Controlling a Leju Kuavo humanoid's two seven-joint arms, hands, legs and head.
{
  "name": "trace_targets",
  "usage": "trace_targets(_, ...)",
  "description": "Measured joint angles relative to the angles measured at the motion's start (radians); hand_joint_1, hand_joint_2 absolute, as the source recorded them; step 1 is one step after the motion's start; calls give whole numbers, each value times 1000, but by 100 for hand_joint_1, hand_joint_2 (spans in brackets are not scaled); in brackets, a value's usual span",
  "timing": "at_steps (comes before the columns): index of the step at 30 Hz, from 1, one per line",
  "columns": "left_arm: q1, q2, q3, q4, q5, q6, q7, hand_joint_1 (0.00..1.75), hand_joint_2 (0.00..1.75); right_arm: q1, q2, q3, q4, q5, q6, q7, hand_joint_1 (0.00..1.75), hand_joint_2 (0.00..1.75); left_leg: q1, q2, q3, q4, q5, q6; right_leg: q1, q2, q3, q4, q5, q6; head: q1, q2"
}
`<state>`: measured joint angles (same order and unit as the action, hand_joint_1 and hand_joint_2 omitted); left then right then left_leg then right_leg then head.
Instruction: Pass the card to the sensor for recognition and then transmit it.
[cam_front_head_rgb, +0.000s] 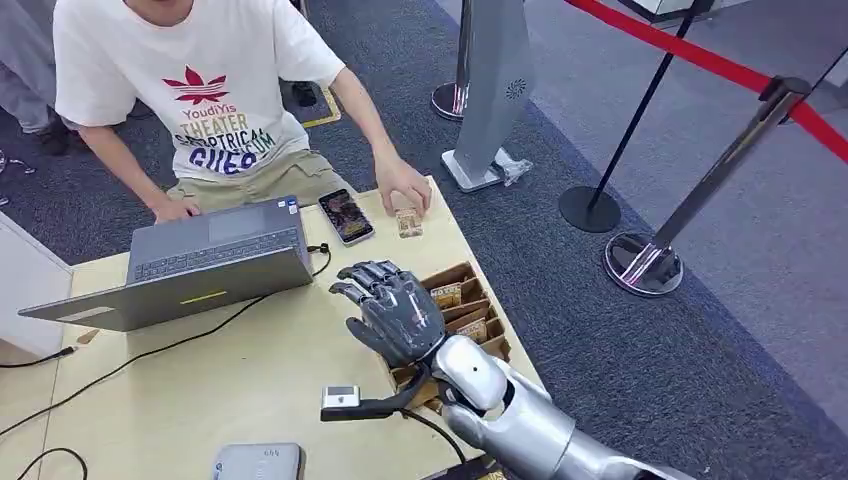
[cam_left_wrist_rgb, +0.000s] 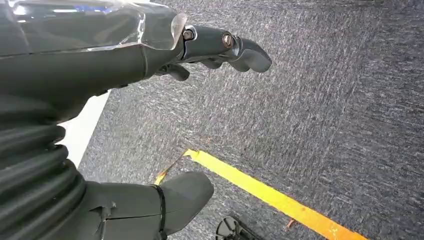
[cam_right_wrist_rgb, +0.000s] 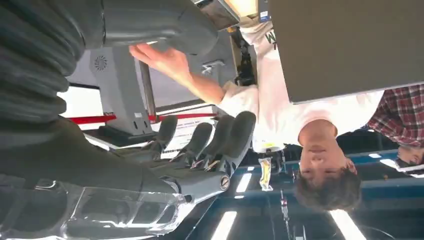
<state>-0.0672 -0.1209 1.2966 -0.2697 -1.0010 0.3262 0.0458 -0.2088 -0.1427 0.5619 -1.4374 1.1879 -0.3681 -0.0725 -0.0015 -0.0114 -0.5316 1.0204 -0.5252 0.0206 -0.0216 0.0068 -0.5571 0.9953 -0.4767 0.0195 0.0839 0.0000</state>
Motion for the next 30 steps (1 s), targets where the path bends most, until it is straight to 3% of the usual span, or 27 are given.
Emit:
trace_targets(14, 0, -1, 0, -5, -14, 0, 6, 0, 175, 91, -10, -59, -49, 83, 8, 63, 70, 175, 0, 0, 0, 0, 0, 0, 0, 0, 0, 0, 0, 0, 0, 0)
trace_targets(30, 1, -11, 1, -18, 12, 3, 14, 0, 175, 116, -13, -91, -43, 86, 26, 37, 87, 175, 0, 0, 0, 0, 0, 0, 0, 0, 0, 0, 0, 0, 0, 0)
